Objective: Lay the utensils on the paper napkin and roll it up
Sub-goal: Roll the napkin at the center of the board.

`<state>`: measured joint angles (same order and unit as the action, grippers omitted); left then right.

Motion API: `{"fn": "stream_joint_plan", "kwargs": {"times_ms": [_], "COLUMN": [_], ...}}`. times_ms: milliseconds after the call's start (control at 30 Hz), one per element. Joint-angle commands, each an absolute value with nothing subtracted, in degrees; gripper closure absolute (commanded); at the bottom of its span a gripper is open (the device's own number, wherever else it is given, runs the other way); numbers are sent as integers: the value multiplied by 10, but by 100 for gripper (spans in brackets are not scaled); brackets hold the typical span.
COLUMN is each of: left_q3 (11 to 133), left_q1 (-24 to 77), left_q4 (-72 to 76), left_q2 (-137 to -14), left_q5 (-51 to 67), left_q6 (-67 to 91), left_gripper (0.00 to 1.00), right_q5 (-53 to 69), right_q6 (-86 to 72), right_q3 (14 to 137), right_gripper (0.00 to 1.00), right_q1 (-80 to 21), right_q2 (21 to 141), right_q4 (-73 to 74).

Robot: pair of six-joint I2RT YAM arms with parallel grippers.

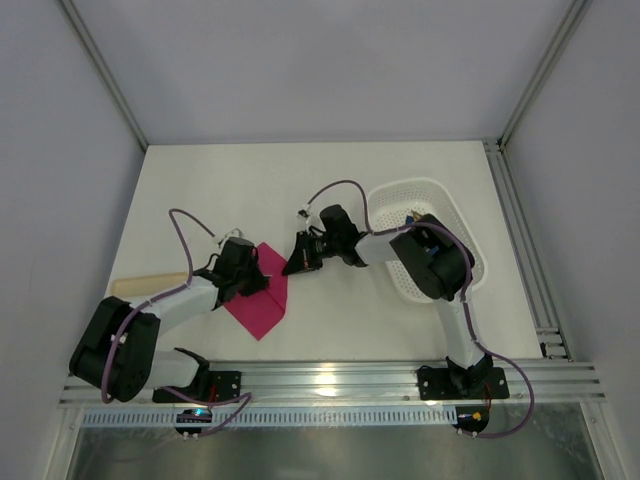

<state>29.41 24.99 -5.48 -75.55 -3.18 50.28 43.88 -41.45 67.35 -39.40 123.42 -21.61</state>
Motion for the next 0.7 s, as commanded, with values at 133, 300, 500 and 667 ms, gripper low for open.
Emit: {"fn": "stream_joint_plan", "kwargs": {"times_ms": [133,300,500,667], "left_q3": [287,286,284,282], "left_q1": [250,250,250,250], "left_q4": [-41,-42,-44,-45], "left_q2": [-769,-775,-777,-780], "left_q5": [-50,-50,-52,-54], "left_q6": [489,489,488,487], "left_gripper": [100,100,100,100], "right_q5": [436,412,388,404], "right_q6": [-403,-407,-388,-388], "right_q3": [701,701,693,689], "right_gripper": [96,96,96,96], "right_q1": [-391,-381,-376,-374], "right_q2": [1258,1269,1259,1247], "right_q4": [-233,-223,-199,-214]}}
